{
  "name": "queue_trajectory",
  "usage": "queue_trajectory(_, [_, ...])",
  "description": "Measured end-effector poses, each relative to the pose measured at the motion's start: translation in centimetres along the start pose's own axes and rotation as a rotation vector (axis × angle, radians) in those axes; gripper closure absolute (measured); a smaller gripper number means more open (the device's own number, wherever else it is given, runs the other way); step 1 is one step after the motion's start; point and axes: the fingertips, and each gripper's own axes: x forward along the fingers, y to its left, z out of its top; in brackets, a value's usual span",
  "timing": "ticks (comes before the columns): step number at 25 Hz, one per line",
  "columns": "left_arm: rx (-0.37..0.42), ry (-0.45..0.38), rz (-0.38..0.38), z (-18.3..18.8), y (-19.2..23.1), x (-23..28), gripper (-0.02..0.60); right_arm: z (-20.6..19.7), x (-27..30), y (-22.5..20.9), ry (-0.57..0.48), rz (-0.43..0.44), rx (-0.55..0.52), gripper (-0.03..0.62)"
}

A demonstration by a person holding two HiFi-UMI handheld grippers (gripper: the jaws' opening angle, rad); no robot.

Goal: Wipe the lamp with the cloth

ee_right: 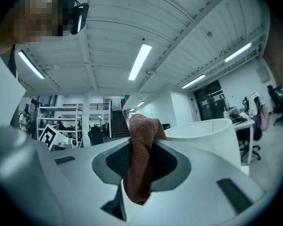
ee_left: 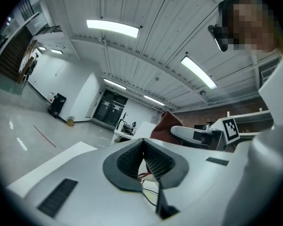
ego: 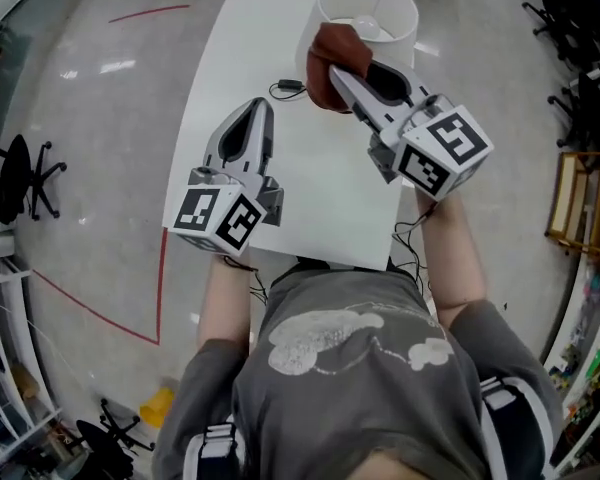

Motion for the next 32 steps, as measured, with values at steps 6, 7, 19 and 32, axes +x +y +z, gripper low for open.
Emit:
queue_trajectory(6, [-0.018, 0.048, -0.065, -1.4, -1.5, 0.9, 0.574, -3.2, -0.6, -0.4, 0.095, -0.075, 0.01, 0.497])
queue_trajectory(7, [-0.018, 0.054, -0.064, -1.6, -1.6, 0.8, 0.574, -4.1, -0.7, -0.4, 0.114, -0.076, 0.015, 0.497])
queue_trajectory(19, [0.02, 0.096, 0.03, -3.5, -1.7, -0.2, 0.574, -10.6, -1.3, 0.3, 0.231, 0.015, 0.069, 0.497])
queue_trajectory(32, [0.016, 0.112, -0.114, -2.4, -0.1, 2.2, 0.574, -7.0, 0.2, 1.1, 0.137, -0.089, 0.072, 0.497])
